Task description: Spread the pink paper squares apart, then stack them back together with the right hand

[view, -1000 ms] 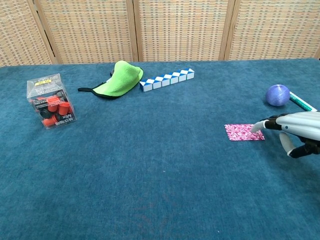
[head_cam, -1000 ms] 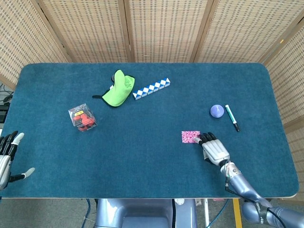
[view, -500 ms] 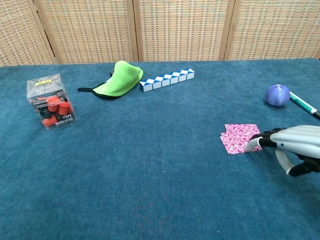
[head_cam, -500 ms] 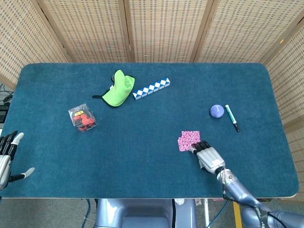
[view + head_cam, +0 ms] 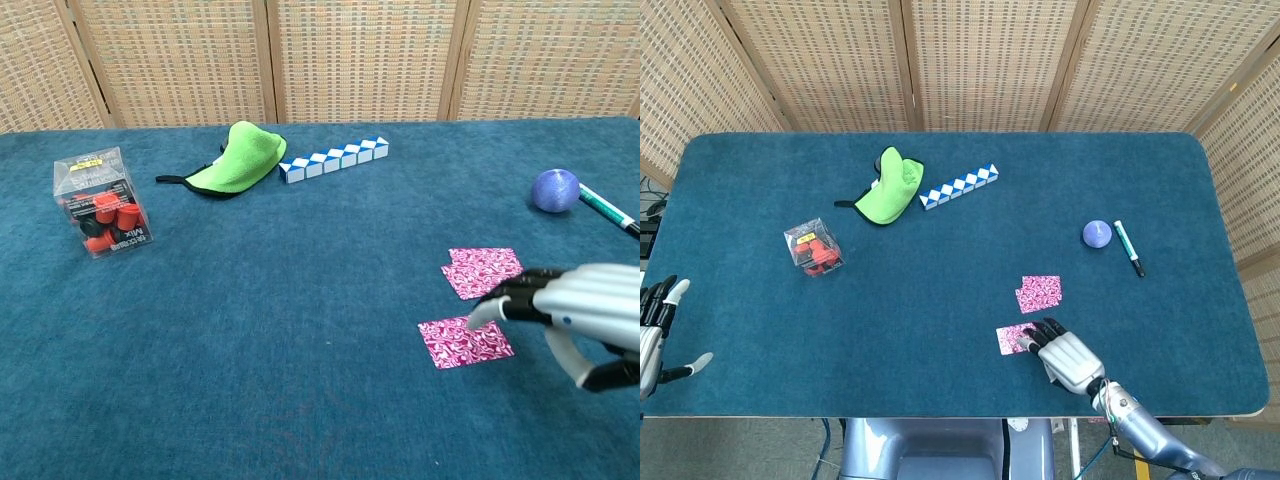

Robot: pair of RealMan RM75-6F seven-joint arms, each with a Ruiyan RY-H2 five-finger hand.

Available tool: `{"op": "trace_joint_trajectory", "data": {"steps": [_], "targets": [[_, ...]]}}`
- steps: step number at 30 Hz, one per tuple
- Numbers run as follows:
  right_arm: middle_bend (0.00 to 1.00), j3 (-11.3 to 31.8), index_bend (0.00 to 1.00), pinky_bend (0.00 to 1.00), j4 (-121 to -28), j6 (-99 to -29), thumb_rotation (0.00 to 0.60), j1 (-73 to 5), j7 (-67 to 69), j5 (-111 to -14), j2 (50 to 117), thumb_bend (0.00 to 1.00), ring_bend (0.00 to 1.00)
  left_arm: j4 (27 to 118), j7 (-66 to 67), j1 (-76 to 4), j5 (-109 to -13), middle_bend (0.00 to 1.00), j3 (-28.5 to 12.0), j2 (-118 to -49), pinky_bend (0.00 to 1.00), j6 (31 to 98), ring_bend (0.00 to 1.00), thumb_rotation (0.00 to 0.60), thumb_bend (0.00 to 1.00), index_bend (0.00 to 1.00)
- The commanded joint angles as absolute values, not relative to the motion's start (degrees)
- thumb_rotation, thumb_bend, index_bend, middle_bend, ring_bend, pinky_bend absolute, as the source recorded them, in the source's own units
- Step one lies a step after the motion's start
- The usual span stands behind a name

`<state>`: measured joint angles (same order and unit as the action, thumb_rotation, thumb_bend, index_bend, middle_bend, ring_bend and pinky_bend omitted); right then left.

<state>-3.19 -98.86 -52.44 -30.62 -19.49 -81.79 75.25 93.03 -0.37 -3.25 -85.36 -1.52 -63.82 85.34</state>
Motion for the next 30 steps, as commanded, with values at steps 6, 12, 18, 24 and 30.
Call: {"op": "trace_joint_trajectory", "data": {"steps": [6,12,18,24,30], "targets": [[0.12,2.6,0.14,0.00,-91.3,-50.9,0.600,-32.7,-17.8,-75.2,78.4,1.00,0.00,93.1,-0.2,-3.2,-85.3,0.00,-1.5,-63.9,0.00,85.4,0.00,0.600,0.00,0.00],[0.12,4.5,0.14,0.00,-88.3,-47.9,0.600,-34.9,-20.0,-68.1,81.7,1.00,0.00,93.2,0.0,-3.3,-85.1,0.00,-1.6,-63.9,0.00,85.2,0.00,0.600,0.00,0.00],[0.12,3.8,0.14,0.00,-86.5,-46.9,0.600,-35.9,-22.9,-64.2,83.4,1.00,0.00,93.2,-0.3,-3.2,-85.1,0.00,-1.6,-63.8,0.00,85.2,0.00,0.600,0.00,0.00],[0.12,1.1,0.14,0.00,-88.2,-46.5,0.600,-35.3,-24.8,-63.6,80.7,1.00,0.00,93.1,-0.5,-3.3,-85.2,0.00,-1.6,-63.7,0.00,85.2,0.00,0.600,0.00,0.00],[0.13,-1.9,0.14,0.00,-91.9,-46.8,0.600,-34.2,-25.2,-64.9,76.3,1.00,0.00,93.2,-0.4,-3.3,-85.2,0.00,-1.5,-63.7,0.00,85.2,0.00,0.600,0.00,0.00]]}}
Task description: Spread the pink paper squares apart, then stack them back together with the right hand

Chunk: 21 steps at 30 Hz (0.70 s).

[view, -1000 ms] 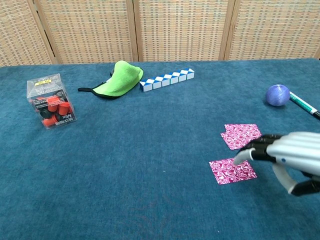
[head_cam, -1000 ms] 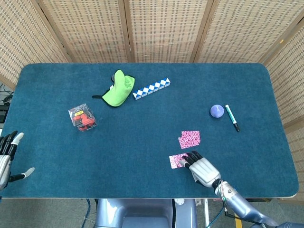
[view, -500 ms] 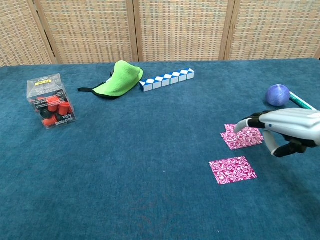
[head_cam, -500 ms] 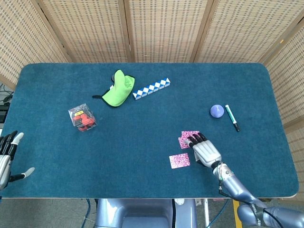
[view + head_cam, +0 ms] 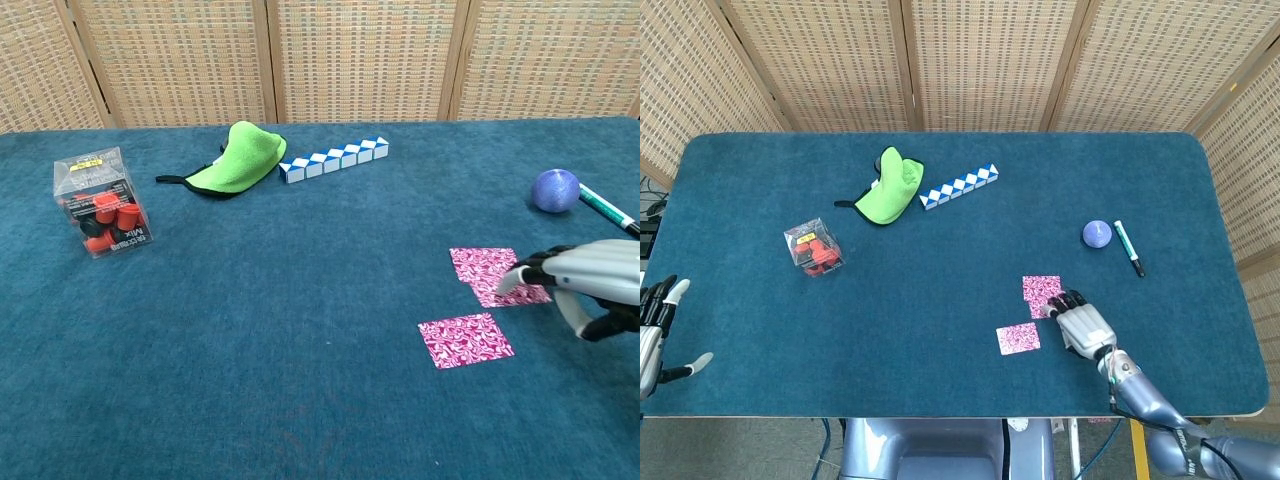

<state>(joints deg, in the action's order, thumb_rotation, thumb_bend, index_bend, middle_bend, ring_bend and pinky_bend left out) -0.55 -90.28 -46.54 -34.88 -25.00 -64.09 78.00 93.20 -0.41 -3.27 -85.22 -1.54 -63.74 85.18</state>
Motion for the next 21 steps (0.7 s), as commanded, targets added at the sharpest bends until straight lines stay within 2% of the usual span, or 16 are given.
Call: {"op": "trace_joint_trajectory", "data": {"steps": [1,8,12,13,14,15,17,18,21], "targets": [[0.13,-2.4,0.14,0.00,-92.5,-47.1,0.600,-33.9,-25.0,-65.6,75.7,1.00,0.00,93.2,-0.4,-3.3,-85.2,0.00,-1.5,-63.7,0.00,85.2,0.00,0.600,0.00,0.00],[0.13,-5.5,0.14,0.00,-95.7,-49.2,0.600,-31.9,-23.0,-71.3,70.9,1.00,0.00,93.3,-0.3,-3.2,-85.3,0.00,-1.5,-63.7,0.00,85.2,0.00,0.600,0.00,0.00],[0.12,-4.5,0.14,0.00,-94.5,-52.8,0.600,-30.7,-15.9,-77.5,70.5,0.98,0.00,93.2,-0.6,-3.2,-85.4,0.00,-1.4,-63.7,0.00,85.2,0.00,0.600,0.00,0.00],[0.11,-3.3,0.14,0.00,-93.7,-55.5,0.600,-30.3,-13.2,-79.4,70.8,0.93,0.00,93.2,-0.6,-3.3,-85.4,0.00,-1.4,-63.6,0.00,85.2,0.00,0.600,0.00,0.00],[0.08,-3.0,0.14,0.00,-92.6,-56.7,0.600,-30.1,-11.3,-80.9,71.1,0.80,0.00,93.2,-0.6,-3.3,-85.5,0.00,-1.4,-63.6,0.00,85.2,0.00,0.600,0.00,0.00],[0.06,-2.2,0.14,0.00,-91.7,-57.8,0.600,-30.1,-9.9,-81.7,71.4,0.61,0.00,93.2,-0.6,-3.3,-85.5,0.00,-1.4,-63.6,0.00,85.2,0.00,0.600,0.00,0.00],[0.03,-0.5,0.15,0.00,-90.4,-58.2,0.600,-30.5,-8.2,-81.4,72.0,0.39,0.00,93.2,-0.6,-3.3,-85.5,0.00,-1.4,-63.6,0.00,85.1,0.00,0.600,0.00,0.00],[0.02,0.7,0.17,0.00,-90.0,-57.9,0.600,-31.0,-7.9,-80.2,72.5,0.34,0.00,93.2,-0.6,-3.3,-85.4,0.00,-1.4,-63.6,0.00,85.1,0.00,0.600,0.00,0.00],[0.01,3.5,0.20,0.00,-89.6,-56.2,0.600,-32.4,-8.9,-76.2,73.8,0.34,0.00,93.2,-0.6,-3.3,-85.4,0.00,-1.4,-63.6,0.00,85.1,0.00,0.600,0.00,0.00]]}}
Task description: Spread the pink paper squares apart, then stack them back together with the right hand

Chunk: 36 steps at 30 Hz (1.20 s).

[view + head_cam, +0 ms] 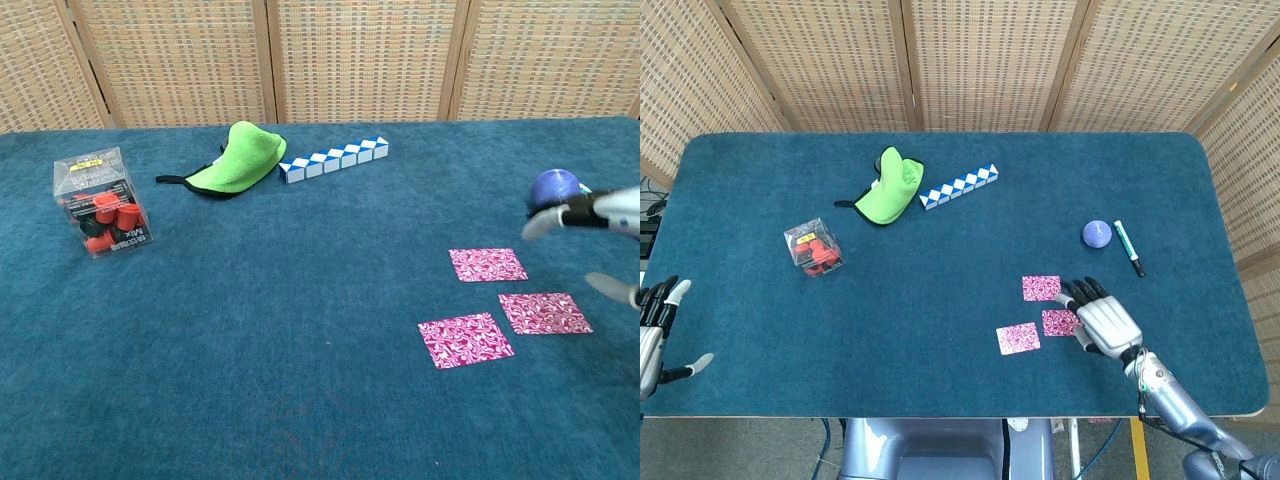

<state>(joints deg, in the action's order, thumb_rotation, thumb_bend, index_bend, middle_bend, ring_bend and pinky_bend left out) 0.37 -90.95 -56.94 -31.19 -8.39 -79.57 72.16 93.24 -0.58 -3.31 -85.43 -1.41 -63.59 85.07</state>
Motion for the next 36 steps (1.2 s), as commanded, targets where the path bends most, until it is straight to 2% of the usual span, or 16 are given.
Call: {"op": "trace_joint_trajectory", "data": {"steps": [1,10,18,24,36], "targets": [[0.01,4.5,0.20,0.00,-89.4,-55.2,0.600,-33.1,-10.0,-74.0,74.6,0.34,0.00,93.2,-0.5,-3.3,-85.4,0.00,-1.4,-63.6,0.00,85.0,0.00,0.600,0.00,0.00],[0.01,8.3,0.24,0.00,-86.0,-49.2,0.600,-38.1,-19.1,-58.5,81.4,0.34,0.00,93.3,-0.6,-3.4,-85.2,0.00,-1.5,-63.5,0.00,84.8,0.00,0.600,0.00,0.00],[0.02,9.3,0.24,0.00,-80.5,-47.9,0.600,-41.6,-24.4,-51.6,85.9,0.34,0.00,93.4,-0.2,-3.5,-85.0,0.00,-1.5,-63.5,0.00,84.6,0.00,0.600,0.00,0.00],[0.02,9.3,0.24,0.00,-78.1,-47.9,0.600,-42.8,-25.6,-49.5,87.7,0.34,0.00,93.6,-0.7,-3.6,-85.0,0.00,-1.5,-63.3,0.00,84.4,0.00,0.600,0.00,0.00],[0.03,8.3,0.27,0.00,-76.2,-48.9,0.600,-42.5,-24.4,-52.0,89.0,0.31,0.00,93.4,-0.2,-3.7,-85.1,0.00,-1.3,-63.1,0.00,84.1,0.00,0.600,0.00,0.00]]}}
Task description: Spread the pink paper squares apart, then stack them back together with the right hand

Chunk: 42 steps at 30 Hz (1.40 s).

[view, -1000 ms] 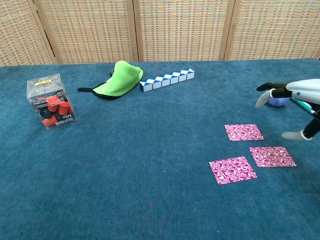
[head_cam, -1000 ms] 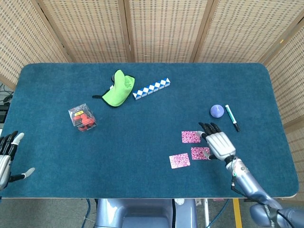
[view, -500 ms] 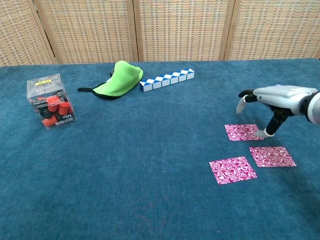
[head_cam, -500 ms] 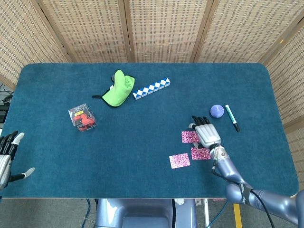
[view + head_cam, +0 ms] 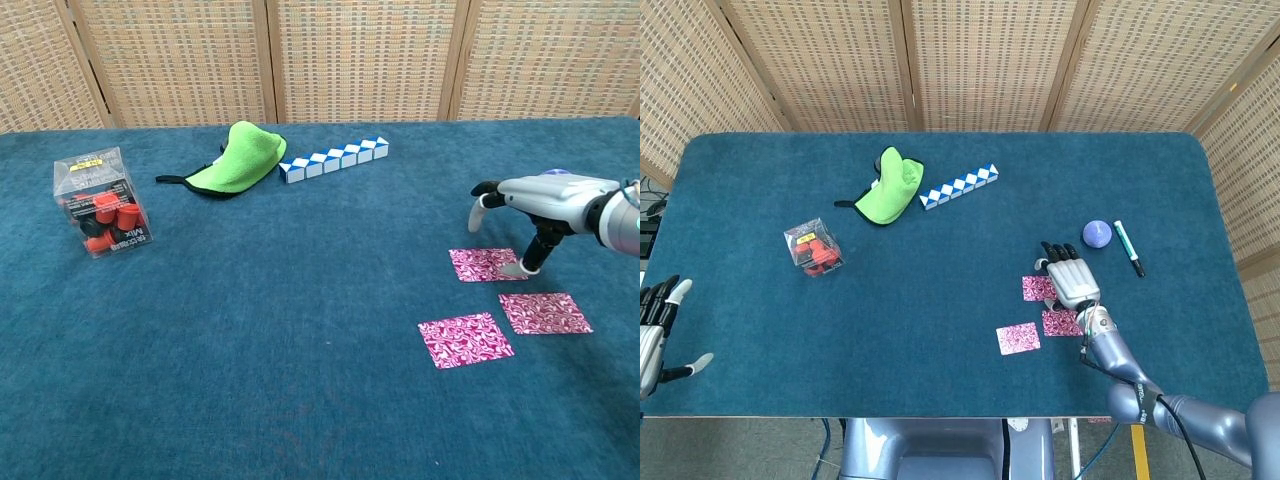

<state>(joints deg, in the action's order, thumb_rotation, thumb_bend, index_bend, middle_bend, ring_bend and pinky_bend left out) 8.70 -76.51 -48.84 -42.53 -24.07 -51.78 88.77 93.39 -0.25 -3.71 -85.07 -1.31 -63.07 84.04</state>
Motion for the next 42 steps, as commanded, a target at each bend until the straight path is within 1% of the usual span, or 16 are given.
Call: {"op": "trace_joint_trajectory", "data": {"steps": [1,10,28,31,36,42], "targets": [[0.03,8.1,0.27,0.00,-75.9,-49.0,0.600,-42.5,-24.5,-52.2,89.2,0.31,0.00,93.4,-0.1,-3.7,-85.2,0.00,-1.2,-63.1,0.00,84.1,0.00,0.600,0.00,0.00],[0.03,7.1,0.27,0.00,-73.4,-48.7,0.600,-42.3,-24.2,-53.2,90.6,0.31,0.00,93.3,0.1,-3.7,-85.2,0.00,-1.3,-63.2,0.00,84.3,0.00,0.600,0.00,0.00],[0.03,6.7,0.27,0.00,-70.2,-47.9,0.600,-42.0,-22.5,-55.3,92.3,0.31,0.00,93.2,0.5,-3.6,-85.0,0.00,-1.4,-63.4,0.00,84.4,0.00,0.600,0.00,0.00],[0.04,6.8,0.31,0.00,-69.6,-47.7,0.600,-41.9,-22.0,-55.5,92.6,0.31,0.00,93.3,0.6,-3.6,-85.0,0.00,-1.4,-63.4,0.00,84.4,0.00,0.600,0.00,0.00],[0.05,6.9,0.45,0.00,-68.5,-47.4,0.600,-41.6,-20.8,-56.1,93.1,0.31,0.00,93.3,0.6,-3.6,-85.0,0.00,-1.4,-63.4,0.00,84.4,0.00,0.600,0.00,0.00],[0.07,7.3,0.49,0.00,-68.6,-47.6,0.600,-41.1,-19.0,-57.2,93.0,0.31,0.00,93.2,0.7,-3.6,-85.0,0.00,-1.4,-63.5,0.00,84.5,0.00,0.600,0.00,0.00]]}}
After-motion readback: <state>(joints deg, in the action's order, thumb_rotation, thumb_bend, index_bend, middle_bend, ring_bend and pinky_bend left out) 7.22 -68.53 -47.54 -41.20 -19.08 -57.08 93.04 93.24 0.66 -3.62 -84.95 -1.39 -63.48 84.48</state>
